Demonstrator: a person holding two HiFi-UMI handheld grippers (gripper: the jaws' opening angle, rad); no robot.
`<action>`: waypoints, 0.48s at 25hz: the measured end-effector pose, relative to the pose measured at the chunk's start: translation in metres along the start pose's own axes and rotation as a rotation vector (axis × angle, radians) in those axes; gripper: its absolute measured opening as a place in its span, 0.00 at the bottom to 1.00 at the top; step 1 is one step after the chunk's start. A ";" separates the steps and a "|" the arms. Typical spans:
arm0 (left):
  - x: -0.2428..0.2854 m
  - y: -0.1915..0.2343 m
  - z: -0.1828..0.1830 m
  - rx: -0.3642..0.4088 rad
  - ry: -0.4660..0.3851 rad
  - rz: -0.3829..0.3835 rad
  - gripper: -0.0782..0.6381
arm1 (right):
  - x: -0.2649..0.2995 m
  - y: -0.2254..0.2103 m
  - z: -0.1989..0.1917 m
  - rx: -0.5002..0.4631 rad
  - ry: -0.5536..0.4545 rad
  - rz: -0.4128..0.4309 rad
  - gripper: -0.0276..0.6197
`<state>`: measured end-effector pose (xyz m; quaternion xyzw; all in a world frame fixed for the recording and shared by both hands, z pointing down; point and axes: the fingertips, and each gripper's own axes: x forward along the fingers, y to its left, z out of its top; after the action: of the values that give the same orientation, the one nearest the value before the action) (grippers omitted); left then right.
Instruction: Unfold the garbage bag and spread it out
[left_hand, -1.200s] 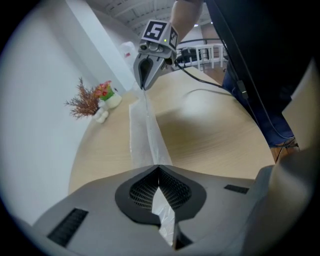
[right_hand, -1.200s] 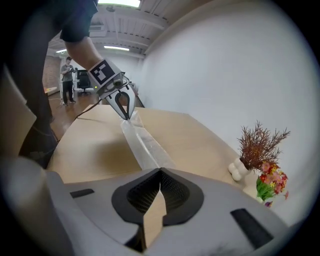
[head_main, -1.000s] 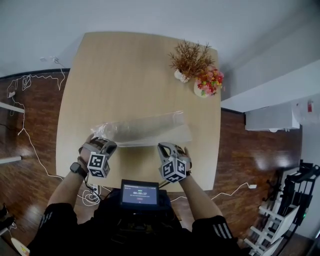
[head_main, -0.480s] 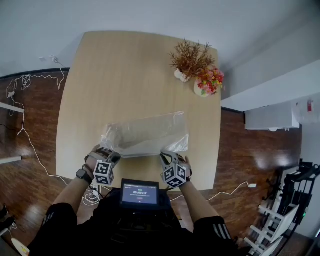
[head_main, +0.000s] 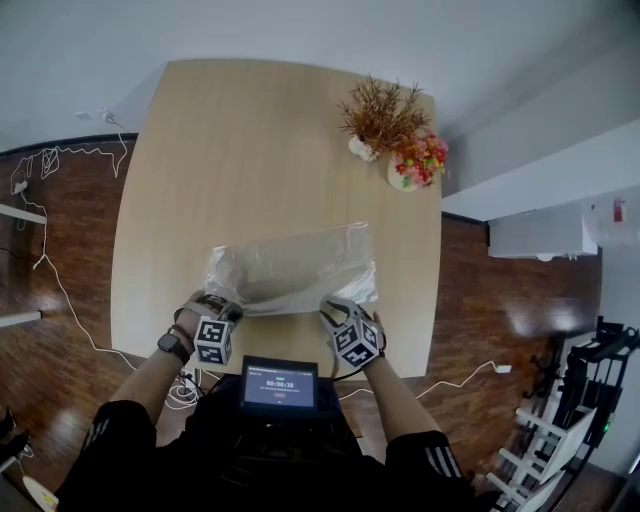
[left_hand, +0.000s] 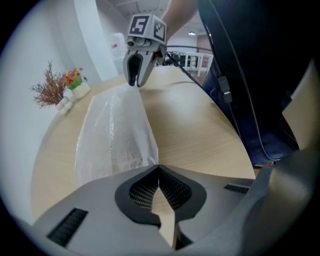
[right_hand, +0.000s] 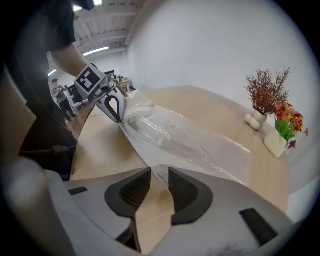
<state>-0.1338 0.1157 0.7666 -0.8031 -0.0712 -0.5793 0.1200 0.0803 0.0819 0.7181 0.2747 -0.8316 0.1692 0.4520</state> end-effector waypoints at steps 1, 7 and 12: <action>0.001 0.000 0.001 -0.002 -0.001 -0.002 0.11 | -0.004 -0.001 0.002 0.006 -0.010 0.010 0.27; 0.002 0.002 0.003 -0.019 -0.011 -0.014 0.11 | -0.040 -0.024 0.028 0.089 -0.122 -0.006 0.30; -0.014 0.011 0.016 -0.064 -0.067 -0.014 0.11 | -0.058 -0.052 0.057 0.106 -0.197 -0.073 0.30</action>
<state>-0.1212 0.1096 0.7475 -0.8250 -0.0624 -0.5548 0.0876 0.1006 0.0281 0.6402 0.3438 -0.8513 0.1684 0.3588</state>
